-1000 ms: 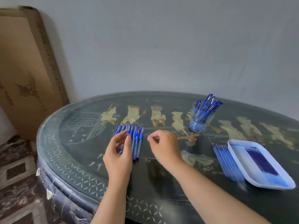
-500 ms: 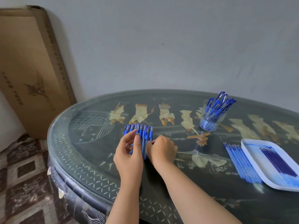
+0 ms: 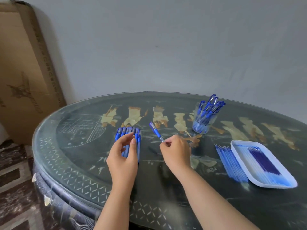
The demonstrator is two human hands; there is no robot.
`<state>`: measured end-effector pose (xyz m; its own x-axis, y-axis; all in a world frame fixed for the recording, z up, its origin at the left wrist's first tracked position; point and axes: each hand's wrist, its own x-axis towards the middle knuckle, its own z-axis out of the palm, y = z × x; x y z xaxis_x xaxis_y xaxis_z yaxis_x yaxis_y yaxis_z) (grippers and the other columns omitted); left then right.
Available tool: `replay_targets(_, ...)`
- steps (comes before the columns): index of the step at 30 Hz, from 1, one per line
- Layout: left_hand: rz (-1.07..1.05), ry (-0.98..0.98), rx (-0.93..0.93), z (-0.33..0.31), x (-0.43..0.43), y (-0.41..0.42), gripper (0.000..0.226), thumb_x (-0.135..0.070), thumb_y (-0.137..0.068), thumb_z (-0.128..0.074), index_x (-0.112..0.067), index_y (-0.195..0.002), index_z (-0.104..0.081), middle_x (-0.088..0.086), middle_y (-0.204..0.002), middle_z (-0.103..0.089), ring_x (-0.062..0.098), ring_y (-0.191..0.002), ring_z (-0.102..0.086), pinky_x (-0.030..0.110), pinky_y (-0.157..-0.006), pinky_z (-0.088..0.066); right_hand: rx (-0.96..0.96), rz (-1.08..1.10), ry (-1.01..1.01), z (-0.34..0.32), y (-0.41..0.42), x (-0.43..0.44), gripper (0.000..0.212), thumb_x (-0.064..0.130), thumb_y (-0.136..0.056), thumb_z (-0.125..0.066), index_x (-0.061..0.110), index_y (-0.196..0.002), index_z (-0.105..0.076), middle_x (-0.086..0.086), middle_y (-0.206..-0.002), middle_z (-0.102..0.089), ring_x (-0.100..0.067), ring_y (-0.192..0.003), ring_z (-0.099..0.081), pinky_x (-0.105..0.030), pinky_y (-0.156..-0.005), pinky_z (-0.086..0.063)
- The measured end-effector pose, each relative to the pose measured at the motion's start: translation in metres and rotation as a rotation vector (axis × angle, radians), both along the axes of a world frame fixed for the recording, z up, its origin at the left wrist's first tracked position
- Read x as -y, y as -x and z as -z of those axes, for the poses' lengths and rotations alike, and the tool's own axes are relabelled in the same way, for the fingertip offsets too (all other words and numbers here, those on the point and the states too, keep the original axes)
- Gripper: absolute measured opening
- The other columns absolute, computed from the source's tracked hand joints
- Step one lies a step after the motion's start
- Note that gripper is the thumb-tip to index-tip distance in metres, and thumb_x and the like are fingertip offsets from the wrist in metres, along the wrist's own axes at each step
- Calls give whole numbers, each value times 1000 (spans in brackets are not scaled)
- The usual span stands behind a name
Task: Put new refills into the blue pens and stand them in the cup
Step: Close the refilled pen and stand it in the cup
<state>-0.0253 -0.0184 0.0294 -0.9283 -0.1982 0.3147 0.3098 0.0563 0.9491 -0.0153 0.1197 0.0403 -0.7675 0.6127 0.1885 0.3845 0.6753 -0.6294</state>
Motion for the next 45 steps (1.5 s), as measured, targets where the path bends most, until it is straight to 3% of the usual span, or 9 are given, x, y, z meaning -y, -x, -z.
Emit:
replay_targets(6,282,526,-224,6,-25,-12,46,-13,-89,-69,-29,-131,-58,-23,-121,-56,-7,-115,-49,-1,-97,-29,-126,-144,-183,17,-79,-62,7,17,-89,-68,23,-88,-66,11,-89,-63,-17,-88,-58,-43,-81,-47)
replay_targets(9,407,652,-299,15,-38,-20,39,-8,-87,-72,-25,-121,-67,-17,-115,-61,2,-110,-56,5,-96,-38,-177,-150,-143,30,-101,-80,11,13,-90,-67,24,-90,-64,19,-87,-58,-13,-86,-58,-42,-80,-49)
replay_targets(11,435,650,-321,18,-43,-23,25,-5,-85,-73,-21,-104,-75,-14,-100,-67,0,-94,-61,14,-86,-46,-212,-177,-130,36,-106,-87,13,10,-90,-66,23,-90,-63,20,-87,-57,-11,-86,-58,-41,-80,-50)
replay_targets(13,438,638,-318,17,-47,-24,18,-3,-83,-74,-17,-94,-76,-12,-92,-69,-5,-88,-60,6,-81,-44,-242,-215,-148,40,-108,-91,13,11,-90,-64,23,-92,-62,17,-87,-57,-11,-85,-56,-39,-77,-48)
replay_targets(19,486,628,-222,15,-55,-29,15,-4,-84,-73,-16,-93,-74,-15,-89,-66,-7,-88,-58,0,-78,-38,-270,-232,-388,39,-104,-88,26,53,-87,-50,40,-97,-71,20,-82,-64,-13,-78,-51,-33,-67,-30)
replay_targets(22,542,601,-197,11,-54,-32,17,-11,-84,-74,-24,-96,-74,-18,-92,-68,-2,-89,-61,3,-79,-40,-290,-250,-390,41,-102,-89,28,53,-89,-49,43,-96,-73,20,-82,-65,-13,-78,-51,-31,-67,-18)
replay_targets(26,552,641,-201,10,-55,-33,17,-13,-83,-76,-26,-93,-75,-30,-86,-65,-6,-89,-61,3,-78,-40,-275,-294,-378,41,-103,-86,26,47,-91,-45,42,-94,-71,20,-83,-64,-11,-81,-54,-34,-69,-19)
replay_targets(37,587,624,-51,3,-54,-36,10,-15,-92,-66,-18,-86,-73,-15,-70,-66,-6,-70,-57,5,-64,-37,-324,-291,-476,36,-107,-82,18,35,-93,-53,38,-93,-71,17,-83,-62,-11,-82,-54,-31,-77,-16)
replay_targets(45,598,613,15,3,-52,-35,16,-21,-94,-62,-18,-82,-72,-3,-70,-67,11,-65,-55,13,-59,-39,-380,-290,-551,34,-110,-81,13,31,-90,-60,35,-93,-72,17,-85,-64,-14,-84,-55,-34,-82,-21)
